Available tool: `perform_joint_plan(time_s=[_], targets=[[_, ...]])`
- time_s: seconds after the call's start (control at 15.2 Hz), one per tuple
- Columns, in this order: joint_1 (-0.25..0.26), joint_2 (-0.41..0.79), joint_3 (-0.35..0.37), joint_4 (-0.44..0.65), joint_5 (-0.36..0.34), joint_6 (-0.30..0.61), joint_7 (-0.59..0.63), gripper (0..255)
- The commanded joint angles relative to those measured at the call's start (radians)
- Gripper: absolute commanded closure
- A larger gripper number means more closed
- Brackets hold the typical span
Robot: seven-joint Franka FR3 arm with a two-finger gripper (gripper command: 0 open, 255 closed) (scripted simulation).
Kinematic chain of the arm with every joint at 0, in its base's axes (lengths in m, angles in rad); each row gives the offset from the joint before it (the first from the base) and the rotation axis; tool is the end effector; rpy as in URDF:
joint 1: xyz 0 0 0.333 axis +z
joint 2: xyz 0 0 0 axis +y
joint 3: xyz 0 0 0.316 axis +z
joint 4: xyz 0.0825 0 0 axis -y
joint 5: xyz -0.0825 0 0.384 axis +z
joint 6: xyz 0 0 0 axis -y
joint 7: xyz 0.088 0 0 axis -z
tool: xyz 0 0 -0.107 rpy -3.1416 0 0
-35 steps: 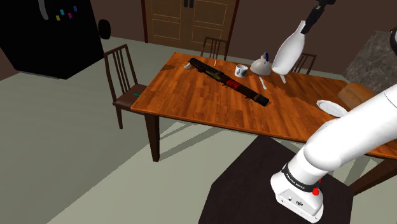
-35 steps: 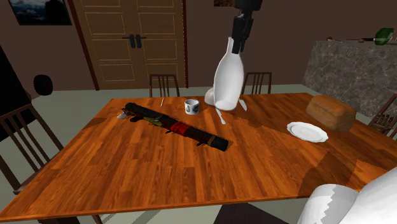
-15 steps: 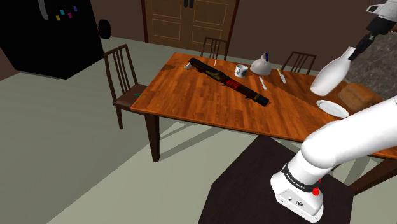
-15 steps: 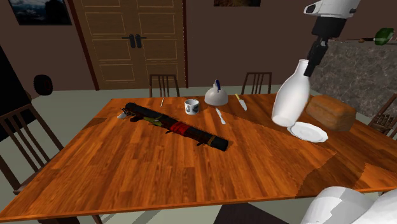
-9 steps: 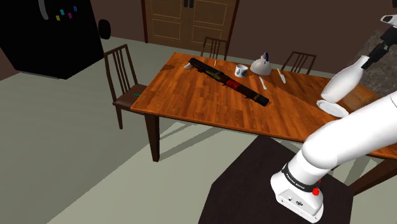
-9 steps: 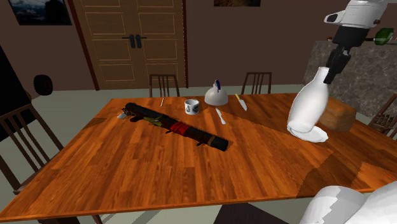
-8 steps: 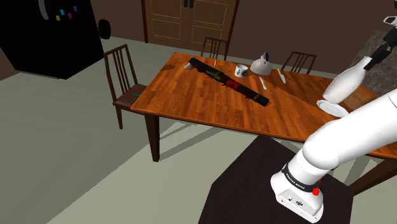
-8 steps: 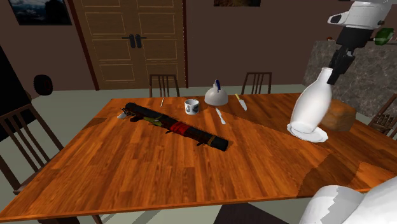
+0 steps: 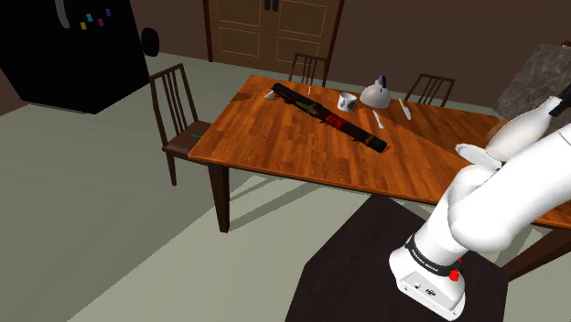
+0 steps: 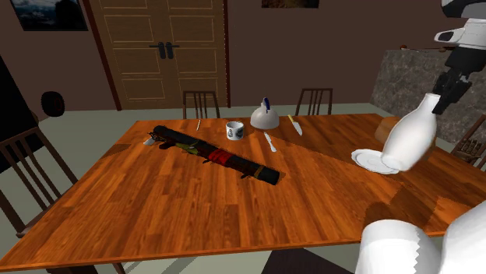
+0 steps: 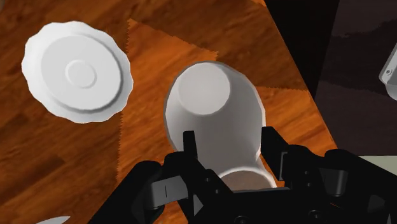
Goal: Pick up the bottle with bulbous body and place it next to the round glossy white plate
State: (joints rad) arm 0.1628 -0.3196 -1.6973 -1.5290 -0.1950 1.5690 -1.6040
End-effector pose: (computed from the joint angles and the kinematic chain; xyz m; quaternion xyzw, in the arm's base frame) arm -0.0932 -0.5704 0.6018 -0.9976 -0.0314 -0.0609 0.0008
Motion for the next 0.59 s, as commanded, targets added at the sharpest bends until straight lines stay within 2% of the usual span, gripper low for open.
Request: perform_joint_plan(time_s=[0.0,0.26,0.53], targets=[[0.113,-0.072,-0.098,0.068,-0.067,-0.021,-0.001,255],[0.245,-0.199,-0.209,0.201,-0.173,-0.057,-0.024,255],[0.372,-0.323,-0.306,0.379,-0.265,-0.111,-0.070,255]])
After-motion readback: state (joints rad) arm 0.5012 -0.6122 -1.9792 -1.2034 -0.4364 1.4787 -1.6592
